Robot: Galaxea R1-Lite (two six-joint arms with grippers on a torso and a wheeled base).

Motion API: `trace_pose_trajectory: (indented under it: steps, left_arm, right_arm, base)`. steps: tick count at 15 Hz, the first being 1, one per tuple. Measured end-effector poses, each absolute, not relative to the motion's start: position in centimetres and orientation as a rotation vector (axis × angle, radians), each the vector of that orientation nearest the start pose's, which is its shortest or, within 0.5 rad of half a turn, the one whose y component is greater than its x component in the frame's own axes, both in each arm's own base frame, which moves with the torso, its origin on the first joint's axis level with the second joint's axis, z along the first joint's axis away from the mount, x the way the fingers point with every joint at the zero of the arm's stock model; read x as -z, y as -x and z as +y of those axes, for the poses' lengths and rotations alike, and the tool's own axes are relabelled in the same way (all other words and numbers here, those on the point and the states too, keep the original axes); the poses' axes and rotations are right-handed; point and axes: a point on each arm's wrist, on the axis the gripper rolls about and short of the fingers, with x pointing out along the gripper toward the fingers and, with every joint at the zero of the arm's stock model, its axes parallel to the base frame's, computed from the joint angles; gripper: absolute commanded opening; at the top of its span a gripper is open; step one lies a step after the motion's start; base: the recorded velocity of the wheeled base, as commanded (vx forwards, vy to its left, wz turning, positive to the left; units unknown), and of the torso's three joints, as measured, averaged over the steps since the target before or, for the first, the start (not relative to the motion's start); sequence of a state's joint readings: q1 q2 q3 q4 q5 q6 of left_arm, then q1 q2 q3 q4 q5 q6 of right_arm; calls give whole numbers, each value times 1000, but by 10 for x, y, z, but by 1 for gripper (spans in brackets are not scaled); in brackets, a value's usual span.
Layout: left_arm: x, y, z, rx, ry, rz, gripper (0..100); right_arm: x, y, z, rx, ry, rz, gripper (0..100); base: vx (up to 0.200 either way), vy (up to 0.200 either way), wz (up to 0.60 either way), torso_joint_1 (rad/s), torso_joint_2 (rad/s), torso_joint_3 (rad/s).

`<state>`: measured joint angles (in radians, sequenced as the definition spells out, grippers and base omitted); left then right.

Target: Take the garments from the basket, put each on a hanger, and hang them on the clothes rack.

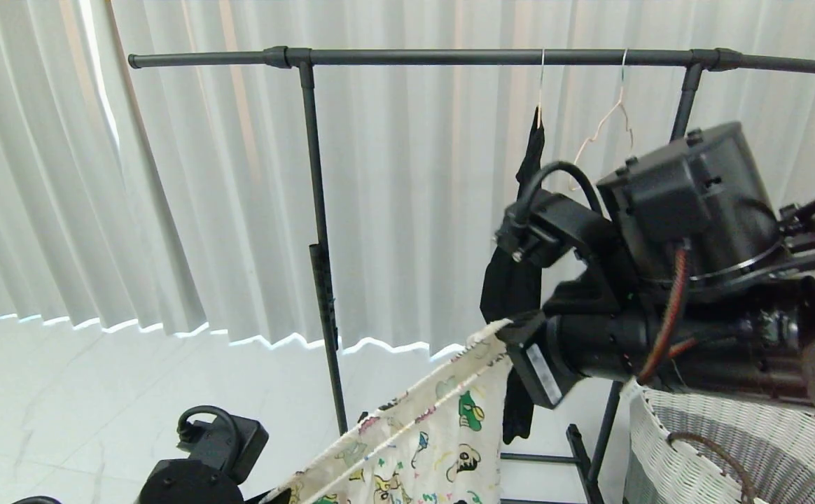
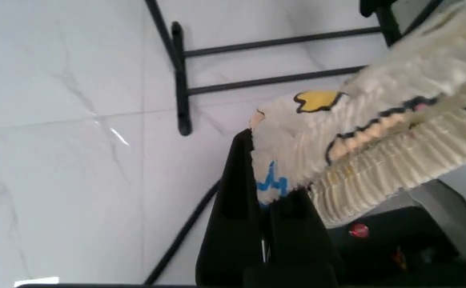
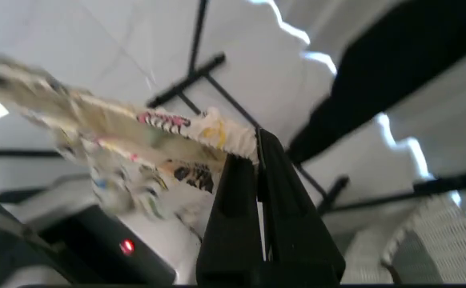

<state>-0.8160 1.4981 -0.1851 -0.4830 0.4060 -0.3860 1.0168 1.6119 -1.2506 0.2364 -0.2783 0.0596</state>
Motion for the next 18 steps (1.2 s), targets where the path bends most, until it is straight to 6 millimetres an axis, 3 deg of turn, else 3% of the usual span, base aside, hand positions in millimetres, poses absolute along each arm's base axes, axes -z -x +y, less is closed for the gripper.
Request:
trace_pose_trajectory:
  steps: [3,5,7,9,11,12,14,18]
  left_arm:
    - [-107,-127,-120,275,-147,721,0]
    - [-157,-143,-136,327,-112,694,0]
    - [-218,-151,-146,405,-73,691,0]
    - [-275,-152,-149,494,-17,675,0]
    - [-309,-152,-151,553,23,659,0]
    - [-320,-153,-152,568,38,643,0]
    - [-322,-154,-152,535,29,631,0]
    - [-320,-146,-153,500,-25,606,0]
  right_arm:
    - [-240,-144,193,-619,355,587,0]
    - [-244,-142,160,-540,345,614,0]
    - [-262,-142,139,-483,300,572,0]
    - [-288,-143,131,-459,249,501,0]
    - [-317,-145,128,-448,206,436,0]
    - [-333,-146,128,-445,186,404,0]
    - [-356,-149,129,-446,178,370,0]
    - [-363,-155,134,-449,209,367,0]
  base:
    - [0,0,0,0,0,0]
    - [0,0,0,0,0,0]
    - [0,0,0,0,0,0]
    - [0,0,0,0,0,0]
    - [0,0,0,0,0,0]
    - [0,0,0,0,0,0]
    - [0,0,0,0,0,0]
    - [0,0,0,0,0,0]
